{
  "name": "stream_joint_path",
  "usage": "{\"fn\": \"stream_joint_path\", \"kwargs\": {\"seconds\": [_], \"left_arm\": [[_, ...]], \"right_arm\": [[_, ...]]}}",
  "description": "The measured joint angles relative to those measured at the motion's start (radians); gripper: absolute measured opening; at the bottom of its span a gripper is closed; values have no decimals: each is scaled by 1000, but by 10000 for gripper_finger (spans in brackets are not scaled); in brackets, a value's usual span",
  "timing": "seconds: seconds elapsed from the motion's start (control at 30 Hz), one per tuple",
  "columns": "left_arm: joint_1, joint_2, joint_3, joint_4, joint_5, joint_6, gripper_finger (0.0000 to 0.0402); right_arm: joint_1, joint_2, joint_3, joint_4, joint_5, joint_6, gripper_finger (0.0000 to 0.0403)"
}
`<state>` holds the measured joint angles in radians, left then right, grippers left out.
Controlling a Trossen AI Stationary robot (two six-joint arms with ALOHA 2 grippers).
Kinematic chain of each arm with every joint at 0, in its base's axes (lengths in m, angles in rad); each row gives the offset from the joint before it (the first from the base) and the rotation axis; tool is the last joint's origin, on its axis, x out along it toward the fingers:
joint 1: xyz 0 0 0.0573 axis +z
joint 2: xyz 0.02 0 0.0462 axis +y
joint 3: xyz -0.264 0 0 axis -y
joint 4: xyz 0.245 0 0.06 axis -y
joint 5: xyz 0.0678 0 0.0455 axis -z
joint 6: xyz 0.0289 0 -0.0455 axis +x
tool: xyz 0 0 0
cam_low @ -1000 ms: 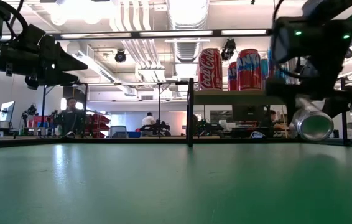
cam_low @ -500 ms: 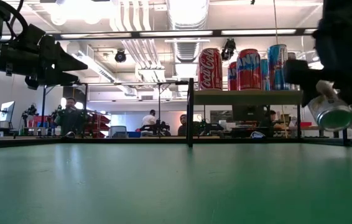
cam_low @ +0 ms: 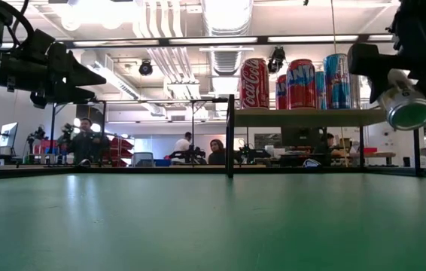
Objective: Place canned beverage on shelf
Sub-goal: Put the white yellow soda can on the shelf aligned with the other white yellow soda can
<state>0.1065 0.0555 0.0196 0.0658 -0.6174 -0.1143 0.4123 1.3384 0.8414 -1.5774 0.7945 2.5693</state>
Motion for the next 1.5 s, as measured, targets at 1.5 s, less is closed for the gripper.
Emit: {"fn": "stream_joint_path", "kwargs": {"seconds": [1.5], "left_arm": [[0,0,0,0,0,0,386]], "right_arm": [[39,445,126,6,333,107,232]]}}
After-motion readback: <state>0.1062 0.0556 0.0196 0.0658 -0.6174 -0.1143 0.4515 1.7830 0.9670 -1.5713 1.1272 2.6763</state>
